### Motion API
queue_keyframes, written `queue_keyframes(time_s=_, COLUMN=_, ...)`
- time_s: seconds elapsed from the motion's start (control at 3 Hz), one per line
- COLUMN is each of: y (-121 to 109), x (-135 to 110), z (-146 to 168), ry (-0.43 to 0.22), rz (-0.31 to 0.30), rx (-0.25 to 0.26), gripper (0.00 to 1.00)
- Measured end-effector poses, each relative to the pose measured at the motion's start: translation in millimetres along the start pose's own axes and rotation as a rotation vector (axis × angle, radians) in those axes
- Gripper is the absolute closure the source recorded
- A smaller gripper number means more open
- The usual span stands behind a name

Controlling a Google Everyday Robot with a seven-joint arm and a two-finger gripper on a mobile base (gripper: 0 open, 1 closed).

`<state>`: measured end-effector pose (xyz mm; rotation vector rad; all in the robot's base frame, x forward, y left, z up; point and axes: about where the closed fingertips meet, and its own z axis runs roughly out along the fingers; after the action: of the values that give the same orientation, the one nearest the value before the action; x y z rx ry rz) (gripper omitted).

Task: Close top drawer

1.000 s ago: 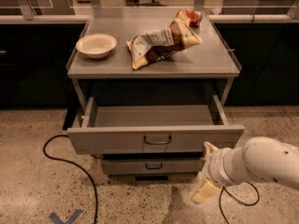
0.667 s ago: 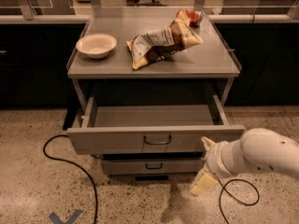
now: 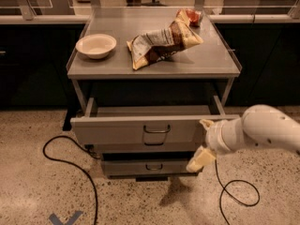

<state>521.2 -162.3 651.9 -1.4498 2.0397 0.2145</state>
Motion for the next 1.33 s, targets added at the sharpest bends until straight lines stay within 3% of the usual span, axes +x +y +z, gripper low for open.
queue_keyframes(time_s=0.33, y=-46.3, x=-31.4, z=-6.3, ry=-0.044, rz=0.009, rx=0.024, gripper=0.00)
queue_keyframes(time_s=0.67, y=-81.2, x=-57.5, z=-25.9, ry=-0.081, rz=-0.011, rx=0.086, gripper=0.00)
queue_keyframes(time_s=1.0, y=-79.7, x=-58.0, z=-26.3, ry=-0.080, rz=-0.014, rx=0.082, gripper=0.00)
queue_keyframes(time_s=1.33, y=-60.9, x=-52.4, z=-41.9, ry=-0.041, rz=-0.025, rx=0.035, gripper=0.00)
